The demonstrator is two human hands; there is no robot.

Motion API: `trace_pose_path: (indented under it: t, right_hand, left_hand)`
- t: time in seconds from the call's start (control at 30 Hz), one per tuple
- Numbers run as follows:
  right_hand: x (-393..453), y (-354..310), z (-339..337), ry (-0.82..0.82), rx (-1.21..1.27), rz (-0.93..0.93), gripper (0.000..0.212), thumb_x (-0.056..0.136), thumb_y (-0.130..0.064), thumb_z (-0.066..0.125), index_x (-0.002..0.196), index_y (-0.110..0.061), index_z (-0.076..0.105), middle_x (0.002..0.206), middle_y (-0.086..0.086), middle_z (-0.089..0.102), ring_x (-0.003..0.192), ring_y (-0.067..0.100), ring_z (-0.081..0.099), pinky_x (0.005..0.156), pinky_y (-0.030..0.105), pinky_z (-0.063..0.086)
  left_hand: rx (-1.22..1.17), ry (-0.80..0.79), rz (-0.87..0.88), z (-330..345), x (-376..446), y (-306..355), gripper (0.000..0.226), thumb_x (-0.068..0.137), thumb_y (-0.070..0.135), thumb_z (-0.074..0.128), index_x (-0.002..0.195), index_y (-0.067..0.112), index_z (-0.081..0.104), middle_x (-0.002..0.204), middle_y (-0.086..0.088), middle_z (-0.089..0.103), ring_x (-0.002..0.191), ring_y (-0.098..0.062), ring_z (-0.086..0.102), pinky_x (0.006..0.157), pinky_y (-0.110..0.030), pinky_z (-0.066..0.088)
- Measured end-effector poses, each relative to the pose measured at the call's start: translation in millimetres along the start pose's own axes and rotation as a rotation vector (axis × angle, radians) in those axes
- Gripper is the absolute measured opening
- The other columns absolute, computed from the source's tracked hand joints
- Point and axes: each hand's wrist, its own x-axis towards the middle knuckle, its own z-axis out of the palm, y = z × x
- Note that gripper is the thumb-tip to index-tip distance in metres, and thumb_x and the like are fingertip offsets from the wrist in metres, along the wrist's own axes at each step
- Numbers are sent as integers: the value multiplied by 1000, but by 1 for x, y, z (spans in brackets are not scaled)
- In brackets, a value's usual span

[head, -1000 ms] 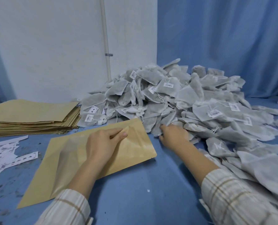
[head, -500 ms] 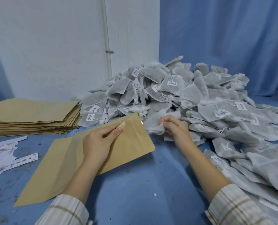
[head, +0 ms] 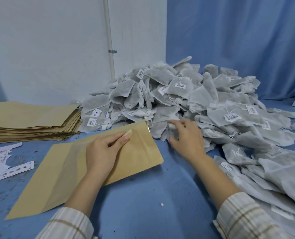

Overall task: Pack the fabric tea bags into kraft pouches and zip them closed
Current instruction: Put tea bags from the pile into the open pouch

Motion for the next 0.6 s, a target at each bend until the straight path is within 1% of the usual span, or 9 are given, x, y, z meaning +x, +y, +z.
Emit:
trace_pose_path:
  t: [0.03, 0.1, 0.17, 0.23, 0.3, 0.37, 0.43, 0.53, 0.6]
  right_hand:
    - [0, 8, 4, -27, -190, -4, 54, 79, -22, 59, 131, -30, 46, 136, 5, 39, 120, 22, 36, 98, 34, 30]
    - [-1, 15, 11, -109, -361, 13, 56, 82, -28, 55, 134, -32, 37, 147, 7, 21, 127, 28, 23, 101, 39, 23]
    - [0, 18, 15, -89, -408, -15, 41, 89, -33, 48, 131, -30, 44, 139, 5, 37, 122, 27, 30, 96, 36, 23]
    - [4, 18, 14, 15, -353, -47, 28, 89, -37, 52, 115, -28, 60, 119, -3, 57, 113, 22, 39, 87, 31, 20]
    - [7, 14, 10, 136, -86, 3, 18, 81, -37, 66, 95, -25, 67, 98, -8, 64, 105, 18, 45, 84, 29, 22]
    - [9, 9, 3, 174, 319, 125, 22, 73, -32, 76, 89, -23, 64, 84, -16, 60, 96, 13, 49, 85, 28, 34]
    - [10, 4, -5, 99, 649, 258, 36, 69, -27, 80, 97, -27, 57, 86, -18, 60, 87, 7, 55, 81, 25, 45]
    - [11, 0, -18, -96, 1076, 311, 39, 72, -14, 78, 105, -24, 59, 83, -9, 68, 82, 10, 62, 72, 23, 53]
    - [9, -5, -24, -175, 1132, 237, 35, 73, -8, 76, 105, -16, 65, 77, -10, 69, 78, 7, 63, 68, 16, 52]
  left_hand:
    - [8, 10, -3, 0, 1, -1, 13, 76, 40, 72, 89, 40, 72, 88, 34, 62, 78, 32, 45, 67, 8, 27]
    - [22, 13, -8, -1, 1, -4, 10, 77, 40, 72, 87, 43, 71, 90, 31, 63, 78, 31, 45, 67, 8, 27]
    - [32, 5, -11, -1, 1, -5, 10, 77, 41, 71, 86, 44, 70, 94, 27, 66, 78, 29, 47, 67, 7, 28]
    - [38, 3, -12, 0, 2, -7, 11, 77, 42, 71, 88, 42, 72, 97, 23, 68, 77, 28, 47, 67, 7, 28]
    - [48, 13, -16, 0, 3, -7, 15, 77, 42, 71, 91, 39, 73, 98, 21, 69, 77, 27, 47, 67, 8, 27]
    - [47, 25, -29, -1, 4, -8, 17, 76, 42, 71, 93, 37, 73, 99, 19, 69, 77, 20, 51, 67, 8, 28]
    - [36, 38, -45, -4, 4, -8, 17, 76, 42, 71, 92, 37, 73, 99, 20, 69, 80, 13, 51, 68, 7, 28]
    - [4, 48, -50, -7, 5, -7, 13, 76, 41, 72, 89, 38, 73, 88, 28, 64, 77, 22, 51, 68, 7, 28]
    - [-17, 46, -36, -9, 5, -5, 13, 76, 41, 72, 88, 39, 73, 84, 31, 61, 78, 26, 49, 70, 6, 30]
